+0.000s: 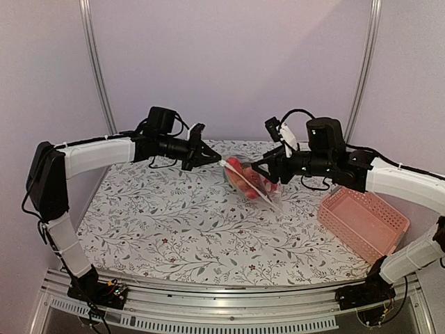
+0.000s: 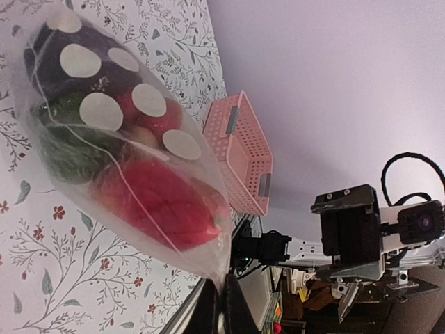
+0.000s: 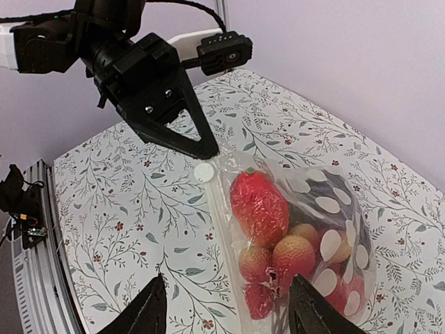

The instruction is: Open the zip-top bag and remove the fake food

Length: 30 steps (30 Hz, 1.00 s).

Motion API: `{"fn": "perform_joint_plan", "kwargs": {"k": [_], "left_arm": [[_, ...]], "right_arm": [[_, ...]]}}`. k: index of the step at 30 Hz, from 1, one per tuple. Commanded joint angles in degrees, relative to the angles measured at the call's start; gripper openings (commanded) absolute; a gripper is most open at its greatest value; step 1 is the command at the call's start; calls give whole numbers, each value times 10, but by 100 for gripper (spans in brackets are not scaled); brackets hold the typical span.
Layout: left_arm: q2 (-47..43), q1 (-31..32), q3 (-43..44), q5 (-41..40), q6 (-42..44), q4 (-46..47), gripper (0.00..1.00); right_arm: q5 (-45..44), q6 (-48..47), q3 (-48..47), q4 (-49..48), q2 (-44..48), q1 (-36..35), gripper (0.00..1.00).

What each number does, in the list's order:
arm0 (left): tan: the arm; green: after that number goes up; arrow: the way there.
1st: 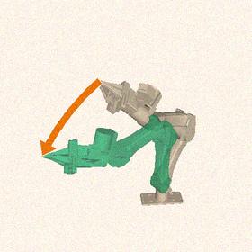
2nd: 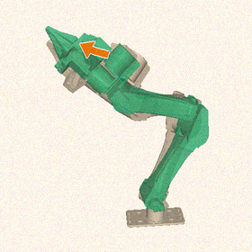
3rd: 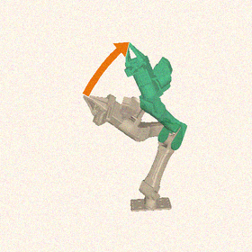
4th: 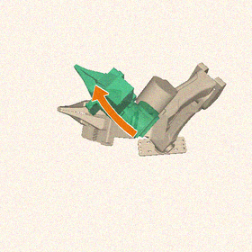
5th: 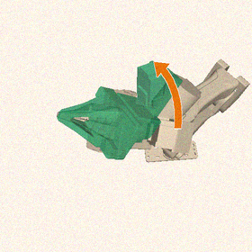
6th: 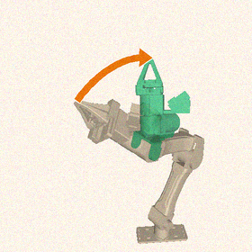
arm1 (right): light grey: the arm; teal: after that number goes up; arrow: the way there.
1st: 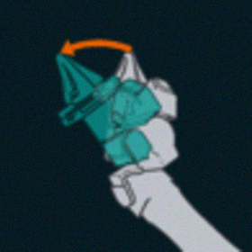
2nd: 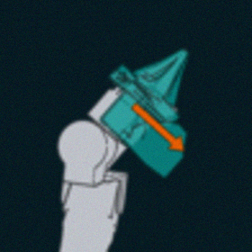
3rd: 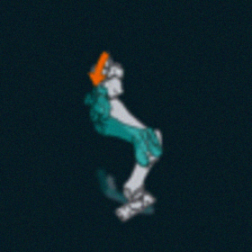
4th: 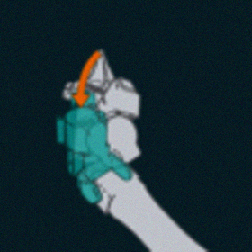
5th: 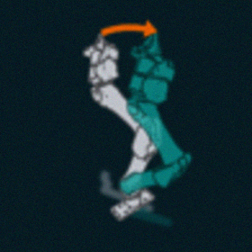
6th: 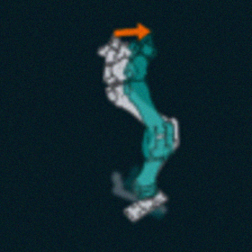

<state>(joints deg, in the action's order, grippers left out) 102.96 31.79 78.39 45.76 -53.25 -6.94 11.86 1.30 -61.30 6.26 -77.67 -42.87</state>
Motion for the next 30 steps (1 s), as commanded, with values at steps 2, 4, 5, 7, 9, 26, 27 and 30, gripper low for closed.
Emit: {"fn": "perform_joint_plan", "kwargs": {"k": [2, 4, 5, 7, 9, 26, 27, 30], "left_arm": [[-50, 7, 33, -31, -60, -19, 0], [-57, 9, 34, -31, -71, -19, 0], [-61, 10, 34, -31, -74, -20, 0], [-70, 11, 30, -33, -79, -20, 0], [-78, 11, 26, -35, -83, -21, 0], [-113, 19, 18, -57, -78, -26, 0], [-115, 19, 18, -60, -76, -28, 0], [-127, 19, 23, -80, -46, -32, 25]], "right_arm": [[-77, -84, -30, -17, -43, -55, 59], [-109, -94, -42, -22, -58, -69, 59], [-123, -98, -49, -25, -69, -74, 59], [-154, -108, -60, -35, -83, -80, 60], [-169, -118, -73, -46, -98, -83, 60], [-173, -162, -128, -50, -163, -85, 5], [-161, -165, -130, -50, -160, -85, 0], [-107, -172, -135, -45, -148, -85, 0]]}}
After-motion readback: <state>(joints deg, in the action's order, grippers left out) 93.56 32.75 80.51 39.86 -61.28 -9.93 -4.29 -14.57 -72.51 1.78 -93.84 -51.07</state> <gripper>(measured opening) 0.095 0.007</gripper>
